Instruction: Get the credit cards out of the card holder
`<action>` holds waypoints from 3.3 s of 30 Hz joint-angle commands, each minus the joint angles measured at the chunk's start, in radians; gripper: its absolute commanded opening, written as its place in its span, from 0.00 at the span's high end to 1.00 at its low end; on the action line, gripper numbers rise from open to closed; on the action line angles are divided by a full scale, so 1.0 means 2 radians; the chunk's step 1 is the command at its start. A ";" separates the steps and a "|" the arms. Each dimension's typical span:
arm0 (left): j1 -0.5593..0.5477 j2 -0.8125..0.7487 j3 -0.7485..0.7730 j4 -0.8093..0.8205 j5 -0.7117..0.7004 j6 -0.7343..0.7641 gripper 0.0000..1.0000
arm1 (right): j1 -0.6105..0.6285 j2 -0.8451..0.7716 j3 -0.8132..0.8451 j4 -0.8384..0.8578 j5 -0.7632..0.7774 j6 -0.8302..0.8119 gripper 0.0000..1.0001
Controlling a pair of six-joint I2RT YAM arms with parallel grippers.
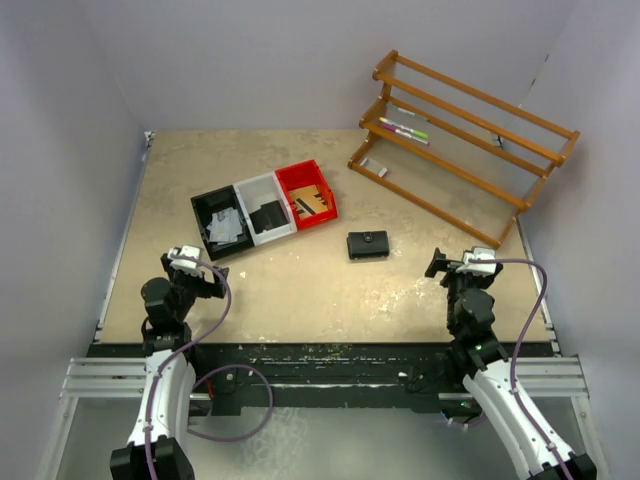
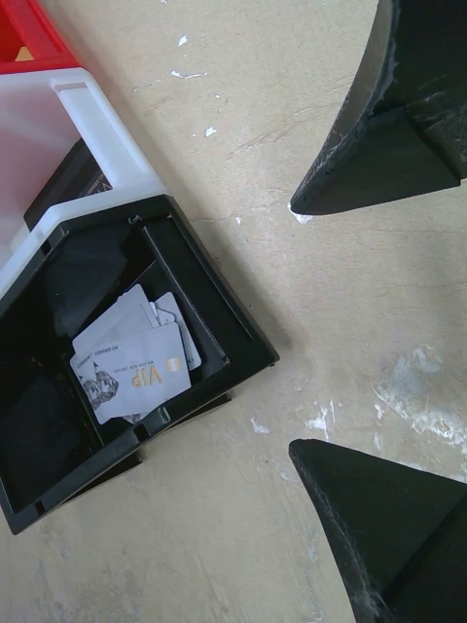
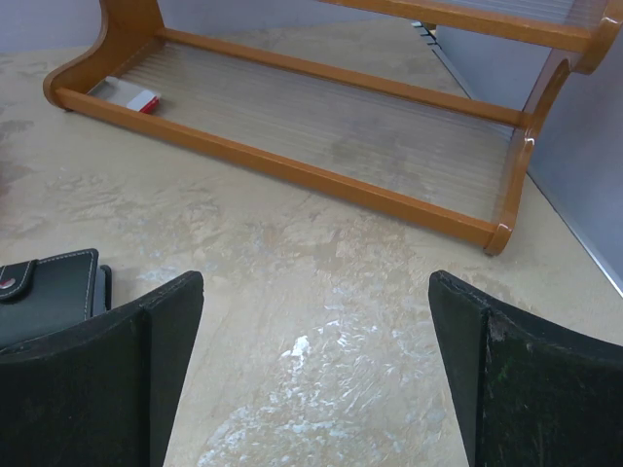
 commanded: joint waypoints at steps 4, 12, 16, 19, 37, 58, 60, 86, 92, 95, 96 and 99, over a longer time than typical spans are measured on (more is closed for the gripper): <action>0.003 0.000 0.016 0.028 0.009 -0.001 0.01 | -0.001 0.002 0.001 0.028 0.002 -0.004 0.00; 0.003 -0.002 0.016 0.027 0.008 -0.001 0.01 | 0.000 0.010 0.001 0.034 0.002 -0.004 0.00; 0.003 -0.010 0.024 0.022 0.010 -0.004 0.01 | -0.001 0.002 0.012 0.016 0.031 0.008 0.00; 0.003 0.020 0.100 -0.042 0.003 -0.005 0.01 | 0.000 0.019 0.046 0.006 0.059 -0.001 0.00; 0.004 0.367 0.609 -0.604 0.084 0.168 0.01 | 0.003 0.346 0.356 -0.212 -0.093 0.291 0.00; 0.004 0.328 0.649 -0.688 0.114 0.185 0.01 | 0.171 0.587 0.370 -0.165 -0.023 0.289 0.00; 0.004 0.325 0.652 -0.693 0.118 0.187 0.01 | 0.168 0.598 0.386 -0.165 -0.025 0.280 0.00; 0.003 0.319 0.632 -0.674 0.148 0.229 0.01 | 0.163 0.832 0.698 -0.596 0.040 0.740 0.00; 0.003 0.307 0.632 -0.677 0.142 0.232 0.01 | 0.165 0.826 0.663 -0.490 0.026 0.652 0.00; 0.003 0.300 0.635 -0.679 0.141 0.233 0.01 | 0.179 0.814 0.632 -0.447 0.016 0.618 0.00; 0.004 0.298 0.635 -0.680 0.142 0.234 0.01 | 0.187 0.809 0.623 -0.439 0.016 0.607 0.00; 0.003 0.296 0.637 -0.682 0.144 0.231 0.01 | 0.213 0.792 0.591 -0.402 0.020 0.567 0.01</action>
